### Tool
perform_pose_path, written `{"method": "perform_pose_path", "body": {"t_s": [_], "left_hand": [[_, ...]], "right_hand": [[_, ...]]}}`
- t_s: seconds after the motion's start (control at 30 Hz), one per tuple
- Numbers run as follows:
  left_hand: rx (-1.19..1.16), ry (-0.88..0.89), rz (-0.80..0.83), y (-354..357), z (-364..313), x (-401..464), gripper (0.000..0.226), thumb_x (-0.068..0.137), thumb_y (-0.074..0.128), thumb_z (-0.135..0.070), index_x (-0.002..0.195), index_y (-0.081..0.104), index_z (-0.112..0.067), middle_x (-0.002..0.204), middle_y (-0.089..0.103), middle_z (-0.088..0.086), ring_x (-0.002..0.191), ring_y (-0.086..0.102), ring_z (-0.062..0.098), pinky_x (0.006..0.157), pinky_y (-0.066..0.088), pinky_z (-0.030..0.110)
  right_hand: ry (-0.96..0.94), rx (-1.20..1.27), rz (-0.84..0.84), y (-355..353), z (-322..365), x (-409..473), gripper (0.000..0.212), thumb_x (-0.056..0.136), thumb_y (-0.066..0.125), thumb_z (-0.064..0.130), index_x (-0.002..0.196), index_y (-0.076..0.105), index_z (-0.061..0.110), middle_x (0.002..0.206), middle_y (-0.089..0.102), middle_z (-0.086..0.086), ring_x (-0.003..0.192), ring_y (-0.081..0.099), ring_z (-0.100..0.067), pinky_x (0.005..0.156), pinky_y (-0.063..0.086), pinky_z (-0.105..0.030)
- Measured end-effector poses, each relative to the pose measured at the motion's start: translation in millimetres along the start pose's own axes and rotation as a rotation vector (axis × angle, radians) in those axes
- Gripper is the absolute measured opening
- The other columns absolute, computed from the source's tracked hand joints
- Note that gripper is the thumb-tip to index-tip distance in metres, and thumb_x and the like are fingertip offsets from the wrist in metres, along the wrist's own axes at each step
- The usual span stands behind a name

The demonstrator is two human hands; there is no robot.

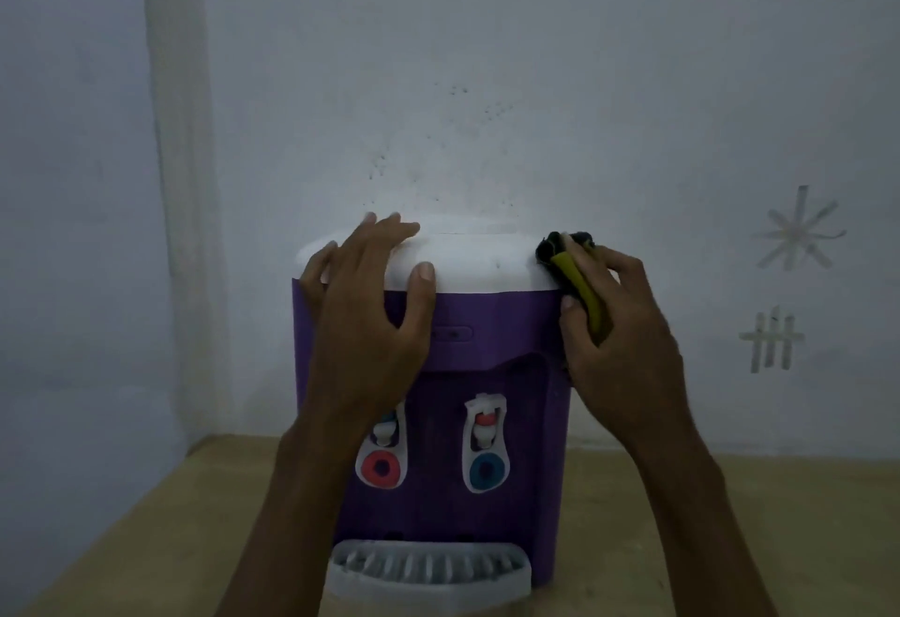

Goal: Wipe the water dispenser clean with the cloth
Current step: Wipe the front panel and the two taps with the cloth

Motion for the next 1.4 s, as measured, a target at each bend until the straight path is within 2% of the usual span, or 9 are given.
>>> {"method": "perform_pose_path", "body": {"t_s": [0.13, 0.23, 0.33, 0.43, 0.6, 0.83, 1.03, 1.17, 1.4], "left_hand": [[-0.035, -0.043, 0.0, 8.7, 1.0, -9.6, 0.062, 0.094, 0.056, -0.04, 0.152, 0.038, -0.025, 0.158, 0.035, -0.013, 0.148, 0.012, -0.007, 0.126, 0.014, 0.041], [-0.05, -0.061, 0.028, 3.1, 2.0, -4.3, 0.069, 0.09, 0.06, -0.045, 0.151, 0.031, -0.032, 0.159, 0.034, -0.01, 0.138, 0.02, 0.0, 0.12, 0.03, 0.047], [0.051, 0.003, 0.019, -7.7, 3.7, -4.2, 0.056, 0.09, 0.063, -0.049, 0.136, 0.047, -0.023, 0.148, 0.045, -0.003, 0.13, 0.036, 0.01, 0.11, 0.028, 0.027], [0.154, -0.019, 0.021, -13.1, 2.1, -7.6, 0.05, 0.09, 0.061, -0.051, 0.128, 0.055, -0.02, 0.132, 0.049, 0.003, 0.12, 0.043, 0.017, 0.097, 0.025, 0.023], [0.137, -0.01, 0.075, -16.6, -2.5, -14.3, 0.054, 0.091, 0.061, -0.049, 0.136, 0.051, -0.021, 0.139, 0.047, 0.0, 0.13, 0.044, 0.02, 0.11, 0.034, 0.041], [0.07, -0.014, 0.148, -15.5, 4.6, -26.2, 0.066, 0.093, 0.057, -0.051, 0.15, 0.04, -0.023, 0.159, 0.034, -0.003, 0.151, 0.027, 0.012, 0.122, 0.018, 0.032], [0.069, -0.018, 0.121, -9.6, 1.9, -27.8, 0.065, 0.094, 0.059, -0.043, 0.152, 0.038, -0.021, 0.162, 0.031, -0.002, 0.154, 0.022, 0.013, 0.12, 0.005, 0.017], [0.044, -0.018, 0.125, -10.5, 3.5, -27.8, 0.065, 0.094, 0.06, -0.043, 0.151, 0.038, -0.02, 0.162, 0.033, 0.0, 0.154, 0.023, 0.016, 0.122, 0.014, 0.031], [-0.014, -0.036, 0.116, -9.9, 3.6, -28.5, 0.065, 0.095, 0.061, -0.041, 0.152, 0.038, -0.02, 0.165, 0.032, -0.004, 0.157, 0.017, 0.014, 0.126, 0.015, 0.04]], "right_hand": [[-0.017, -0.022, 0.0, -1.8, -3.0, 3.5, 0.052, 0.101, 0.055, 0.025, 0.15, 0.049, 0.041, 0.156, 0.032, 0.025, 0.094, 0.058, 0.003, 0.072, 0.053, -0.02], [-0.047, -0.004, -0.009, -0.5, -1.4, 4.7, 0.054, 0.1, 0.057, 0.021, 0.151, 0.05, 0.035, 0.164, 0.017, 0.02, 0.096, 0.062, -0.001, 0.067, 0.056, -0.02], [-0.054, -0.022, -0.016, 3.5, -1.7, -1.3, 0.058, 0.102, 0.054, 0.016, 0.154, 0.043, 0.039, 0.16, 0.032, 0.025, 0.119, 0.059, -0.008, 0.078, 0.062, -0.036], [0.007, -0.031, -0.098, 9.7, 2.9, -9.3, 0.063, 0.103, 0.05, 0.008, 0.155, 0.042, 0.042, 0.159, 0.039, 0.024, 0.119, 0.057, -0.01, 0.081, 0.056, -0.032], [-0.049, -0.224, -0.046, 14.6, 38.4, -15.8, 0.067, 0.102, 0.055, 0.013, 0.155, 0.036, 0.048, 0.162, 0.031, 0.026, 0.091, 0.045, -0.017, 0.052, 0.05, -0.029], [0.094, -0.288, -0.054, 6.0, 27.0, -15.0, 0.063, 0.106, 0.053, 0.017, 0.155, 0.033, 0.053, 0.16, 0.032, 0.03, 0.087, 0.037, -0.013, 0.048, 0.029, -0.02], [-0.144, -0.304, 0.071, 17.4, 59.0, -21.1, 0.069, 0.099, 0.047, 0.018, 0.158, 0.03, 0.047, 0.166, 0.024, 0.024, 0.087, 0.039, -0.013, 0.049, 0.043, -0.02], [-0.043, -0.289, 0.028, 14.2, 39.3, -20.1, 0.074, 0.098, 0.052, 0.012, 0.157, 0.029, 0.051, 0.163, 0.024, 0.031, 0.08, 0.039, -0.011, 0.046, 0.036, -0.015], [0.051, -0.34, -0.058, 32.7, 55.9, -32.1, 0.076, 0.098, 0.054, 0.014, 0.163, 0.022, 0.037, 0.17, 0.016, 0.015, 0.085, 0.045, -0.016, 0.046, 0.036, -0.017]]}}
Point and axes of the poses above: each hand's wrist, its own x-axis towards the middle knuckle, its own y-axis out of the palm, z = x × y, the point moved 1 cm from there along x, towards the middle knuckle
